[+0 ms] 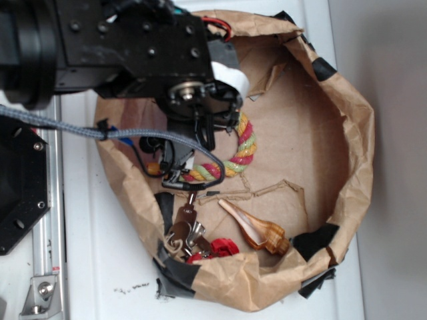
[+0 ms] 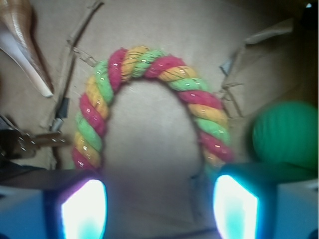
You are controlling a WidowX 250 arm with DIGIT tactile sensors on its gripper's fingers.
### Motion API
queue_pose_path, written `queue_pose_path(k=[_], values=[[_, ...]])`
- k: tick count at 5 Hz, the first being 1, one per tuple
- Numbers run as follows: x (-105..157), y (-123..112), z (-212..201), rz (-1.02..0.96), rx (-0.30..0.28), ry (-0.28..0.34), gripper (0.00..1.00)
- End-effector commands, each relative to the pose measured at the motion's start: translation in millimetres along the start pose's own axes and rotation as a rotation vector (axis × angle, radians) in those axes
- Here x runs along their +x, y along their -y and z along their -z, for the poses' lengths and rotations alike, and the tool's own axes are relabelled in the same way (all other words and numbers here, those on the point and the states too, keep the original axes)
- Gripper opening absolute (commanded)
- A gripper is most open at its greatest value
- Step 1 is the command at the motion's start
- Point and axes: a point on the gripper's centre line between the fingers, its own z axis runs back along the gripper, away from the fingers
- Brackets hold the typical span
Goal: Grab the multicolored rope.
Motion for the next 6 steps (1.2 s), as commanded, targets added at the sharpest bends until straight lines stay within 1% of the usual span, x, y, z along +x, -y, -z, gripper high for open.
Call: queue_pose_path(k=[1, 2, 3, 4, 6], values=[[12, 0, 11, -0.014, 0.045, 0.001, 0.00], [12, -10, 27, -0.013, 0.027, -0.059, 0.54], [13, -10, 25, -0.004, 0.028, -0.050, 1.00], [18, -8, 15, 0.054, 0.041, -0.023, 1.00], [41, -3, -9, 0.276, 0.091, 0.005, 1.00]])
